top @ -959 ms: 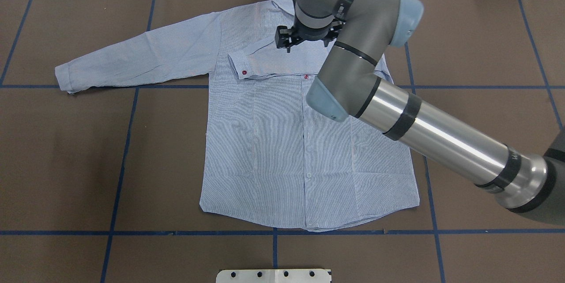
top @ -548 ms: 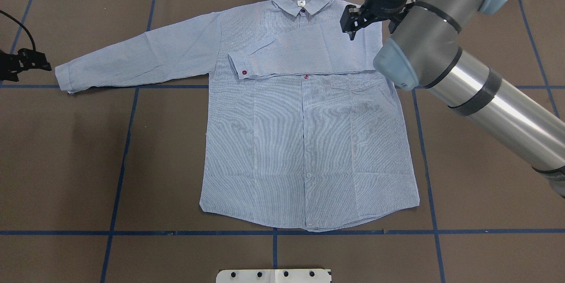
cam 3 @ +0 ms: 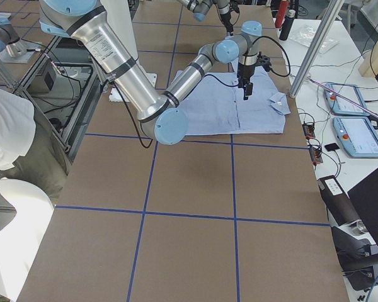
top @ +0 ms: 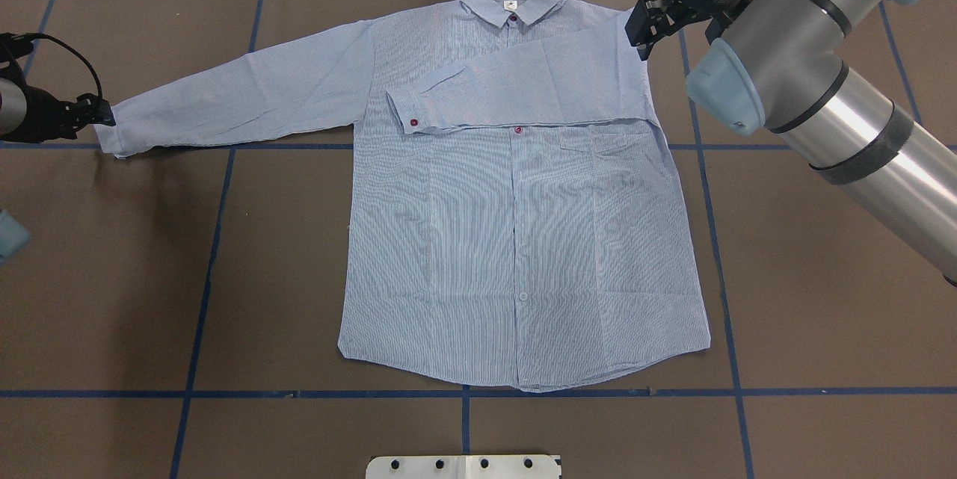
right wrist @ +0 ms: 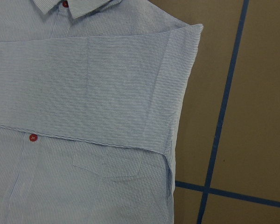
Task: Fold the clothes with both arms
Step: 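Release the sleeve and raise the right gripper while the left gripper grasps the other cuff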
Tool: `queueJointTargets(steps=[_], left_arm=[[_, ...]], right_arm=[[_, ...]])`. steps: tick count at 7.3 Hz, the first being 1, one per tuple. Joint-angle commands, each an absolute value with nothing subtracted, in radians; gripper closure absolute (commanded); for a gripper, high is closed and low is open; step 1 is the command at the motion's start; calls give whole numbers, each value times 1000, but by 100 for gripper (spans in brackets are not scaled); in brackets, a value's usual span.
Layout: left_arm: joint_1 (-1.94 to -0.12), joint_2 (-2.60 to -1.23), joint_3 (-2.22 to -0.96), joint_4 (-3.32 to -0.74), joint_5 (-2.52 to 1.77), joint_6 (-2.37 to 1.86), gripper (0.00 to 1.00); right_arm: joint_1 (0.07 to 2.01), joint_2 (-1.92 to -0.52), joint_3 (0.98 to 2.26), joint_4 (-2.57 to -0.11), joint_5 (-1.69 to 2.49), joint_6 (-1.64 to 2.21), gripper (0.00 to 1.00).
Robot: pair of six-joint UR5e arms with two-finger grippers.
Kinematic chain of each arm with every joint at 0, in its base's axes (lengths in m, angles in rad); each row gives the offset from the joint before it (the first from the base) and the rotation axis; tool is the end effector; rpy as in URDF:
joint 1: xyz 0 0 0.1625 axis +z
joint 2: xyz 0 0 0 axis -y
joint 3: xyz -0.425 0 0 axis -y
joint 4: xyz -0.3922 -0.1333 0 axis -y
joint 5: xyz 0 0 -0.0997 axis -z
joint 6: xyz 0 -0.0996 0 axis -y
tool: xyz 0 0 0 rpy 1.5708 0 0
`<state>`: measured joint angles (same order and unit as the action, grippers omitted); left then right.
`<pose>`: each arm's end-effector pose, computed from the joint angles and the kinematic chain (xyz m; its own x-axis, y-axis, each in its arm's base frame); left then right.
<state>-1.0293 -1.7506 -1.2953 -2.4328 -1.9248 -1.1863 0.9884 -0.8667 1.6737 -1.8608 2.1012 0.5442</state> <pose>0.2262 -0.5677 0.6163 0.5993 -0.3137 -0.7365 0.4910 0.8707 0.0286 -0.3023 -0.6098 0.2286 0.7462 -0.2087 0.6321 0.1073 0.9749 0.1952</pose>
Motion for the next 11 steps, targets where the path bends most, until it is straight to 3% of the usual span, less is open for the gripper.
queueJointTargets(steps=[1,3,5,7,10,11], left_arm=[[-1026,-1758,-1273,-2450,-1924,-1187,49],[-1026,-1758,-1272,-2450,-1924,-1189,67],[-1025,-1758,-1273,-2450,-1924,-1192,77],[-1025,-1766,-1276,-2444,-1927,-1192,100],[-1034,-1776,-1316,-2430,-1965,-1183,100],[-1046,-1793,-1383,-2346,-1973,-1183,100]], right_arm=[[988,-868,1680,-1862,2103,543,0],[988,-868,1680,-1861,2102,545,0],[988,-868,1681,-1861,2102,545,0],[989,-870,1681,-1861,2103,543,0],[999,-873,1681,-1861,2106,541,0],[1003,-906,1709,-1865,2108,541,0]])
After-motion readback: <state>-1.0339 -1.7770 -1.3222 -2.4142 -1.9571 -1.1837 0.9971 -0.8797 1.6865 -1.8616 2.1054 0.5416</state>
